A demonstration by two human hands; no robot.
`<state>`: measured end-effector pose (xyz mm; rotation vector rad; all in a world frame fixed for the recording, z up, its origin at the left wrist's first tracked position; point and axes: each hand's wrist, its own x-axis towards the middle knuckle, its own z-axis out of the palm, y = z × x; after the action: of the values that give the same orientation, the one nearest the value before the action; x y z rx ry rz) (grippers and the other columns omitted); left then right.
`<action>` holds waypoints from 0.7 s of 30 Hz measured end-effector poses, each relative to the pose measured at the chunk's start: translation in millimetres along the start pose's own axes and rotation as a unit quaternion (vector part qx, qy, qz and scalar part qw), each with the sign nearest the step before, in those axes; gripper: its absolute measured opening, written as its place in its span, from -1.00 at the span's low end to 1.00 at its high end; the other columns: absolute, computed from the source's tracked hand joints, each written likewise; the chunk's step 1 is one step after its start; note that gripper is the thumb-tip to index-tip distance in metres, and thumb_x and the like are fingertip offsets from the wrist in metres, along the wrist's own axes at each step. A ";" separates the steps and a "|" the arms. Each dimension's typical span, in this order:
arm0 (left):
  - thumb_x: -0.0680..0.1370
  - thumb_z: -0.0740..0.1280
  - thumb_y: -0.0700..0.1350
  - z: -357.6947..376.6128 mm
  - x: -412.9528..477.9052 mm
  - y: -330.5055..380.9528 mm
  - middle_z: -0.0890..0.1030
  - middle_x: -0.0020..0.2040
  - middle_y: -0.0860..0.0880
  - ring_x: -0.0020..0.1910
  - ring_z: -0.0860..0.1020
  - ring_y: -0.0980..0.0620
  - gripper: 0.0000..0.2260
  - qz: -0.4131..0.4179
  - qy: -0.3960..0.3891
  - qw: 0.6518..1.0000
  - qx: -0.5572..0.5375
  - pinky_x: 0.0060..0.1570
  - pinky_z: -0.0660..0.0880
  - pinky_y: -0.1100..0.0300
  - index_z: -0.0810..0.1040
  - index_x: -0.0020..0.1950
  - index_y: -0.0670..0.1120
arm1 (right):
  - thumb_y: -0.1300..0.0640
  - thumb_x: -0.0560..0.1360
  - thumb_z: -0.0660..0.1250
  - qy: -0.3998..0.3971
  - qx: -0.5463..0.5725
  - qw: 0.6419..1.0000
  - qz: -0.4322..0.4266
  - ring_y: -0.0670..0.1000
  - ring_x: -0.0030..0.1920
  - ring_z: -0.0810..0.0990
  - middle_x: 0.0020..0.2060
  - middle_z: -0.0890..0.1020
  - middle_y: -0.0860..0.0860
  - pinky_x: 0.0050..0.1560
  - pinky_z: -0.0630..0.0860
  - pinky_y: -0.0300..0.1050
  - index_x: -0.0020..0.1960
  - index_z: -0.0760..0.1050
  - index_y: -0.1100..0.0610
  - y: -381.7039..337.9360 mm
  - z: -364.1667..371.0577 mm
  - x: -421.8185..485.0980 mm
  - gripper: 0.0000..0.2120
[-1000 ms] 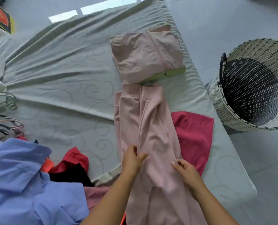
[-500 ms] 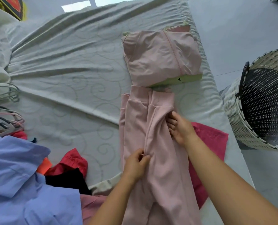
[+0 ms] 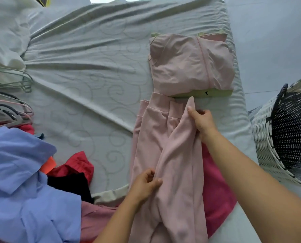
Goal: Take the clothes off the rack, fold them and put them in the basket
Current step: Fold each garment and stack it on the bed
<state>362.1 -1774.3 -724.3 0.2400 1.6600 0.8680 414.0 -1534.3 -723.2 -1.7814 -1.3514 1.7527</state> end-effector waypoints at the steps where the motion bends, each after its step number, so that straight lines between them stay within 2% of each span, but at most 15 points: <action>1: 0.46 0.39 -0.20 1.3 -0.3 -0.4 0.54 -0.29 0.13 -0.39 0.47 0.30 -0.90 0.020 0.005 1.000 0.006 -0.41 0.35 0.45 0.48 -0.17 -0.06 | -0.02 0.47 0.37 0.031 -0.061 0.997 -0.021 0.07 0.13 0.50 0.22 0.45 0.15 0.15 0.47 -0.06 0.32 0.29 0.18 -1.8 -1.0 8.2 -0.47; 3: 0.35 0.33 -0.10 2.8 -1.6 -1.6 0.49 -0.37 0.22 -0.37 0.38 0.28 -0.91 0.077 0.014 0.995 0.066 -0.33 0.33 0.41 0.42 -0.24 -0.03 | -0.06 0.42 0.35 0.045 -0.177 0.980 -0.078 0.09 0.15 0.47 0.22 0.41 0.15 0.21 0.44 -0.01 0.31 0.34 0.10 -13.1 -5.2 16.4 -0.48; 5: 0.33 0.28 -0.07 5.1 -2.0 -5.6 0.43 -0.41 0.21 -0.39 0.33 0.23 -0.89 0.123 0.029 0.984 0.125 -0.35 0.27 0.38 0.36 -0.26 -0.04 | -0.09 0.33 0.33 0.004 -0.235 0.965 -0.116 0.10 0.04 0.50 0.03 0.52 0.13 0.04 0.47 -0.03 -0.02 0.50 0.09 -26.2 -7.8 18.3 -0.68; 6: 0.33 0.27 -0.06 6.8 -3.2 -6.4 0.40 -0.40 0.17 -0.39 0.31 0.21 -0.87 0.137 0.037 0.981 0.131 -0.35 0.26 0.36 0.36 -0.25 -0.08 | -0.05 0.31 0.31 -0.007 -0.272 0.953 -0.135 0.13 -0.03 0.51 -0.09 0.54 0.13 -0.05 0.45 -0.03 -0.21 0.48 0.08 -31.3 -8.3 17.0 -0.79; 8: 0.33 0.28 0.01 10.3 -5.2 -7.8 0.38 -0.37 0.12 -0.37 0.31 0.19 -0.77 0.158 0.047 0.978 0.126 -0.32 0.28 0.31 0.38 -0.20 -0.14 | 0.08 0.31 0.28 0.004 -0.337 0.921 -0.195 0.15 -0.11 0.49 -0.22 0.50 0.12 -0.13 0.40 -0.04 -0.35 0.37 0.09 -37.7 -12.6 17.6 -0.87; 10: 0.33 0.27 0.11 12.4 -6.7 -7.8 0.40 -0.35 0.10 -0.35 0.33 0.20 -0.68 0.163 0.058 0.978 0.115 -0.30 0.30 0.30 0.42 -0.18 -0.15 | 0.12 0.35 0.27 -0.022 -0.355 0.912 -0.204 0.09 -0.18 0.43 -0.30 0.45 0.03 -0.17 0.34 -0.08 -0.30 0.36 0.13 -42.3 -18.6 13.6 -0.88; 12: 0.38 0.28 0.11 11.2 -5.1 -6.5 0.45 -0.34 0.09 -0.34 0.38 0.23 -0.69 0.150 0.073 0.983 0.083 -0.27 0.32 0.32 0.48 -0.19 -0.15 | 0.09 0.43 0.27 -0.052 -0.382 0.909 -0.156 0.07 -0.20 0.43 -0.32 0.45 -0.02 -0.18 0.34 -0.08 -0.20 0.38 0.16 -42.1 -24.3 13.5 -0.86; 13: 0.39 0.28 0.11 10.0 -4.1 -5.7 0.48 -0.33 0.09 -0.33 0.40 0.24 -0.70 0.136 0.077 0.985 0.066 -0.26 0.34 0.32 0.51 -0.19 -0.14 | 0.04 0.46 0.27 -0.053 -0.418 0.897 -0.132 0.07 -0.19 0.44 -0.32 0.46 -0.02 -0.18 0.35 -0.07 -0.19 0.38 0.16 -41.6 -26.9 13.7 -0.81; 15: 0.35 0.27 0.14 8.1 -2.8 -6.4 0.53 -0.29 0.07 -0.30 0.43 0.24 -0.66 0.121 0.072 0.989 0.043 -0.22 0.37 0.30 0.55 -0.16 -0.13 | -0.08 0.48 0.30 -0.060 -0.493 0.863 -0.095 0.09 -0.20 0.46 -0.35 0.45 0.01 -0.25 0.34 -0.09 -0.22 0.38 0.17 -41.9 -28.5 13.3 -0.68; 17: 0.35 0.28 0.11 7.0 -3.4 -8.2 0.55 -0.26 0.04 -0.26 0.45 0.20 -0.69 0.111 0.067 0.991 0.036 -0.18 0.39 0.26 0.57 -0.14 -0.11 | -0.05 0.43 0.38 -0.067 -0.518 0.851 -0.062 0.12 -0.20 0.46 -0.38 0.44 0.03 -0.38 0.30 -0.11 -0.30 0.36 0.18 -39.9 -26.2 13.5 -0.65; 19: 0.36 0.29 0.07 6.8 -4.2 -9.3 0.57 -0.25 0.07 -0.25 0.48 0.20 -0.76 0.106 0.064 0.992 0.033 -0.16 0.41 0.27 0.58 -0.13 -0.05 | 0.06 0.37 0.46 -0.079 -0.488 0.869 -0.030 0.14 -0.18 0.49 -0.35 0.49 0.09 -0.36 0.36 -0.13 -0.31 0.43 0.23 -37.5 -25.8 16.7 -0.71; 21: 0.38 0.29 0.01 7.4 -5.6 -10.4 0.57 -0.28 0.12 -0.26 0.48 0.23 -0.86 0.111 0.057 0.992 0.030 -0.17 0.40 0.32 0.57 -0.15 0.02 | 0.11 0.34 0.50 -0.091 -0.418 0.904 0.006 0.16 -0.07 0.55 -0.17 0.57 0.16 -0.12 0.48 -0.06 -0.11 0.53 0.33 -35.1 -28.4 19.1 -0.69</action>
<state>373.5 -1781.8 -727.1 0.4301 1.7899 1.0144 421.8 -1490.6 -702.2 -2.0160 -2.4400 1.4557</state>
